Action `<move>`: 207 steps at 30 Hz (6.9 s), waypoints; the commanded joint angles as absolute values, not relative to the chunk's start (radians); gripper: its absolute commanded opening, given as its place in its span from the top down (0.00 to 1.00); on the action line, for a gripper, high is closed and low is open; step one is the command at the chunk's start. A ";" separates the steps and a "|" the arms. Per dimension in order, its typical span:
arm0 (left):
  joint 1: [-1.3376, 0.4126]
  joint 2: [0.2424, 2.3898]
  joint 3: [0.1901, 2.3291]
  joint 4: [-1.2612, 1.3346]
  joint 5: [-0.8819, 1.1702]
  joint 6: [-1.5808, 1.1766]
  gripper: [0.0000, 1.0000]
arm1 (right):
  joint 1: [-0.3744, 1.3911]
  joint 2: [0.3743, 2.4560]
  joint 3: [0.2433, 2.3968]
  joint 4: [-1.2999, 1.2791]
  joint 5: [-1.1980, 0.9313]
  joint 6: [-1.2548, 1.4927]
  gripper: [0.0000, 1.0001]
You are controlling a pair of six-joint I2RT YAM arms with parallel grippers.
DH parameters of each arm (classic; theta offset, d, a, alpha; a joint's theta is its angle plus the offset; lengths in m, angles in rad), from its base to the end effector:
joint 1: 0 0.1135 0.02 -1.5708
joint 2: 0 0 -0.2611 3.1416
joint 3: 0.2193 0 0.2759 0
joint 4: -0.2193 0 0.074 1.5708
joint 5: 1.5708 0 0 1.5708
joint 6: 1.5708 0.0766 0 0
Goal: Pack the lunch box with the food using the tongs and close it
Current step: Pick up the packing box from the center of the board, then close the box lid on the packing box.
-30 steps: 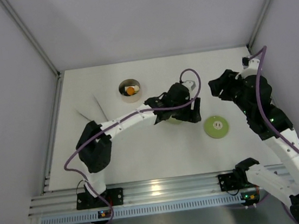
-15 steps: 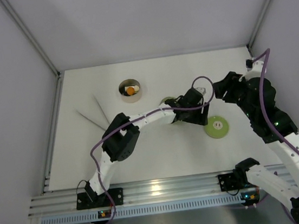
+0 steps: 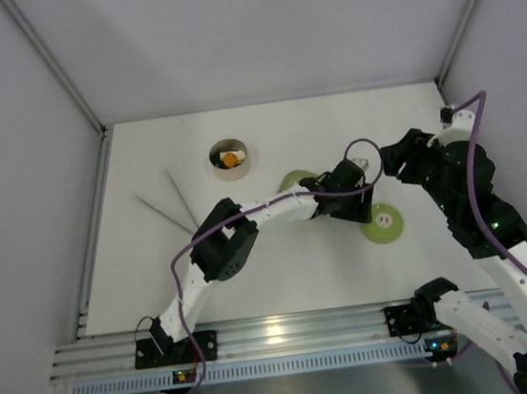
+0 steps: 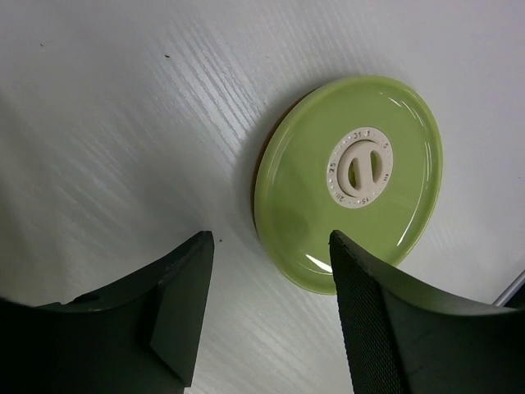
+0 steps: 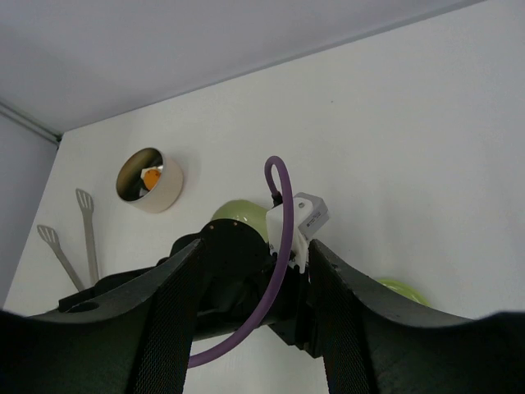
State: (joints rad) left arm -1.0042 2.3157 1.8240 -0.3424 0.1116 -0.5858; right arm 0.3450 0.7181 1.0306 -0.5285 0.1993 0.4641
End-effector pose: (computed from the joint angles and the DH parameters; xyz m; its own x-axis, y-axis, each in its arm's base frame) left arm 0.2953 -0.4801 0.1200 -0.8171 0.2607 -0.5142 0.5124 0.7374 -0.4402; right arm 0.1997 0.0557 0.3932 -0.2473 0.3774 -0.8924 -0.0434 0.9158 0.3993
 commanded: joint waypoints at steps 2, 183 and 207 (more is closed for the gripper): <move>-1.022 2.333 1.862 -0.314 0.123 -0.604 0.38 | 0.362 0.695 1.048 -0.569 0.224 0.445 0.47; -0.209 2.026 1.516 -0.377 -0.098 -0.554 1.00 | 0.409 1.618 1.459 -0.252 -0.149 0.495 0.48; -0.305 2.031 1.401 -0.364 -0.115 -0.551 1.00 | 0.502 2.108 1.822 -0.103 -0.259 0.566 0.49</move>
State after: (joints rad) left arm -0.2611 1.9789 1.4715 -0.2382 -0.1516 -0.5694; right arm 0.4778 2.0911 1.7519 -0.1871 -0.2420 0.5591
